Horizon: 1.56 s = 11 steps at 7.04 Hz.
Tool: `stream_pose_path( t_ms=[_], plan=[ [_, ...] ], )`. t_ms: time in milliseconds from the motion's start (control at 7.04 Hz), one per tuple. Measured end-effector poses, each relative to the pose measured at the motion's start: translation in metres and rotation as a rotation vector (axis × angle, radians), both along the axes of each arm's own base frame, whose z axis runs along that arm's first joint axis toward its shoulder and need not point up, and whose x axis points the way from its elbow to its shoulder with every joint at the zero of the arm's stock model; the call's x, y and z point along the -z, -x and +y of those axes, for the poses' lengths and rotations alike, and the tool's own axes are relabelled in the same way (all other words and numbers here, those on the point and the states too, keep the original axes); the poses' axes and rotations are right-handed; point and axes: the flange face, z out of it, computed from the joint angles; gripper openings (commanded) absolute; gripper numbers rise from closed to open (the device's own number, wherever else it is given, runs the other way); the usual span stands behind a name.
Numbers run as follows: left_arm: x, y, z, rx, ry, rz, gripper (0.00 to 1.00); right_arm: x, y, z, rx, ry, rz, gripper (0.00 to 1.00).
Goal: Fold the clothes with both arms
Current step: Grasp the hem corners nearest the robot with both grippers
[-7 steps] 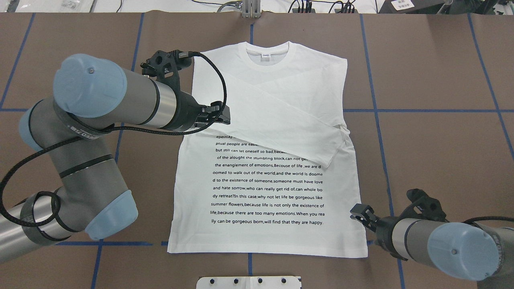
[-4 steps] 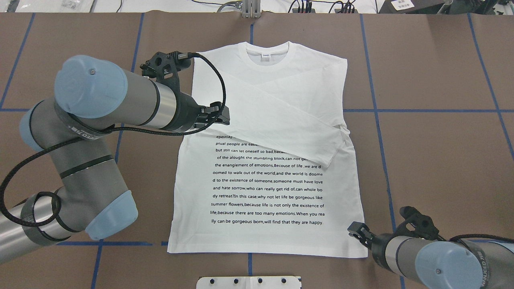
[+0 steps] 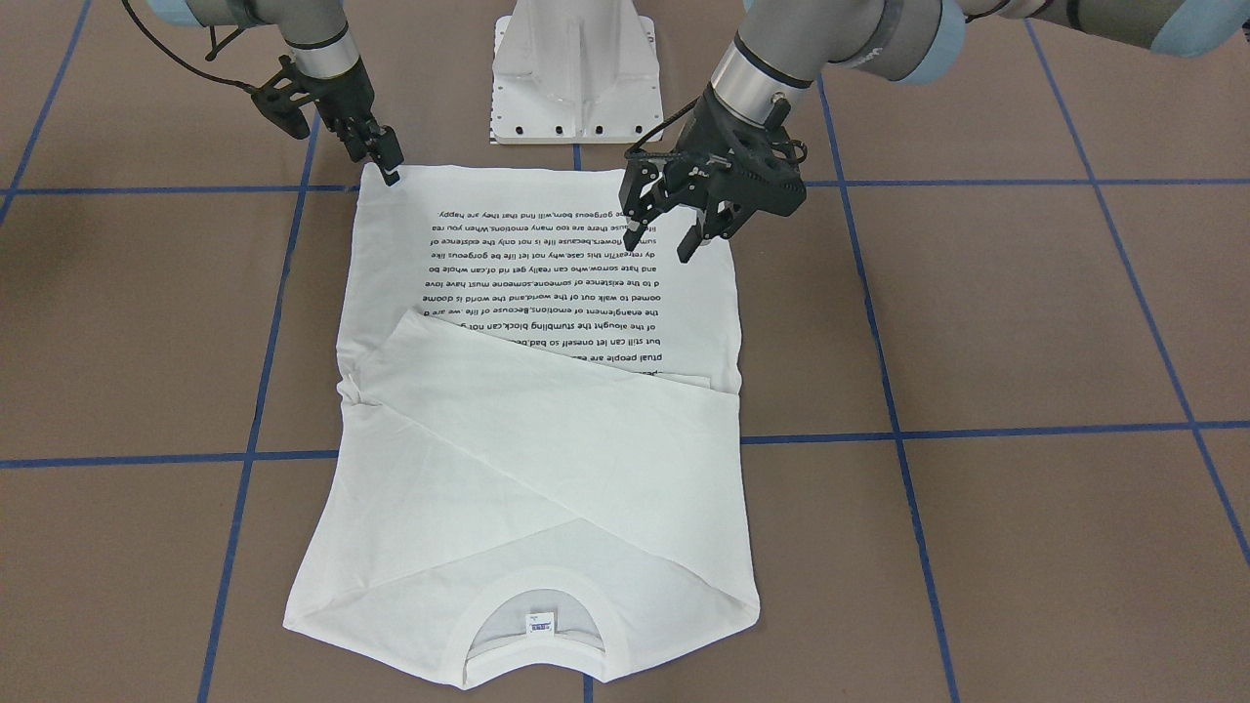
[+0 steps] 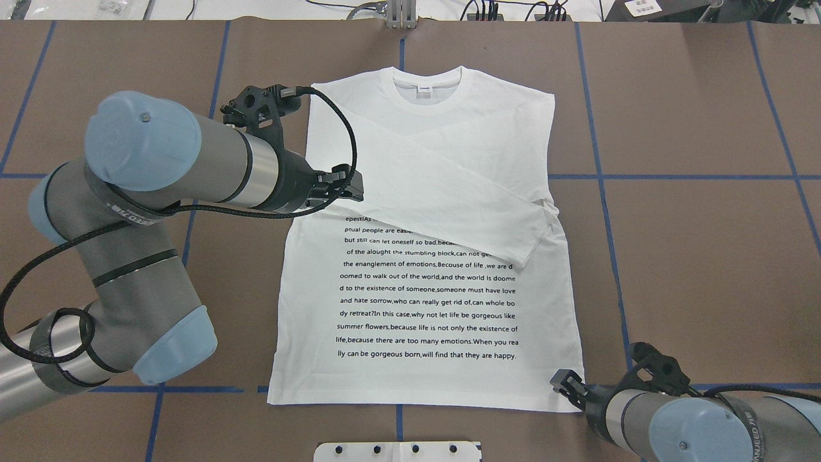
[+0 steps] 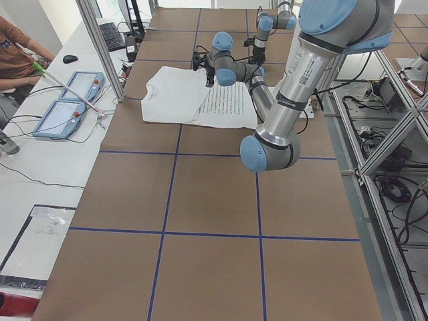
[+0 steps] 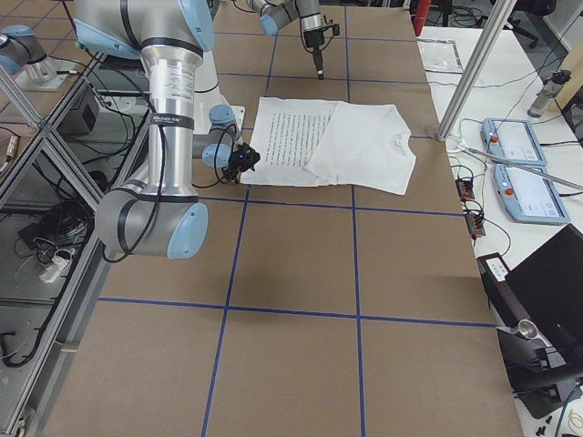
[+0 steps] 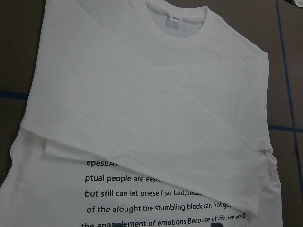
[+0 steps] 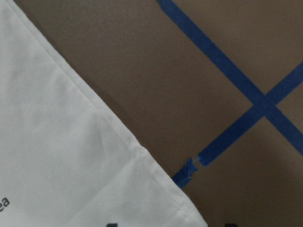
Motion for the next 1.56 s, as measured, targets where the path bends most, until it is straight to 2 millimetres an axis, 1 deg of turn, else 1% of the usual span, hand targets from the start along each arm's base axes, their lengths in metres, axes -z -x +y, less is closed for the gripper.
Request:
stream_pose_path(
  t_ms=[142, 284, 994, 1136, 1278, 1420, 1562],
  plan=[
    [-0.002, 0.001, 0.000, 0.000, 0.001, -0.002, 0.69, -0.001, 0.001, 0.002, 0.005, 0.000, 0.001, 0.50],
    [-0.003, 0.001, 0.001, 0.000, 0.002, -0.003, 0.69, 0.000, 0.002, 0.004, 0.009, 0.000, 0.001, 0.00],
    [-0.004, 0.001, 0.001, 0.000, 0.004, -0.003, 0.69, -0.001, -0.002, 0.003, -0.003, 0.014, 0.003, 0.00],
    [-0.008, -0.003, 0.002, -0.007, 0.039, -0.006, 0.69, 0.003, -0.005, 0.002, -0.006, 0.014, -0.004, 0.00],
    [-0.023, -0.006, 0.010, -0.019, 0.115, -0.015, 0.69, 0.013, -0.010, 0.002, -0.007, 0.013, -0.022, 0.00],
    [-0.047, -0.009, 0.029, -0.035, 0.190, -0.034, 0.69, 0.021, -0.014, 0.001, -0.008, 0.013, -0.037, 0.00],
    [-0.079, -0.023, 0.058, -0.052, 0.260, -0.075, 0.68, 0.027, -0.016, 0.001, -0.009, 0.013, -0.050, 0.00]
  ],
)
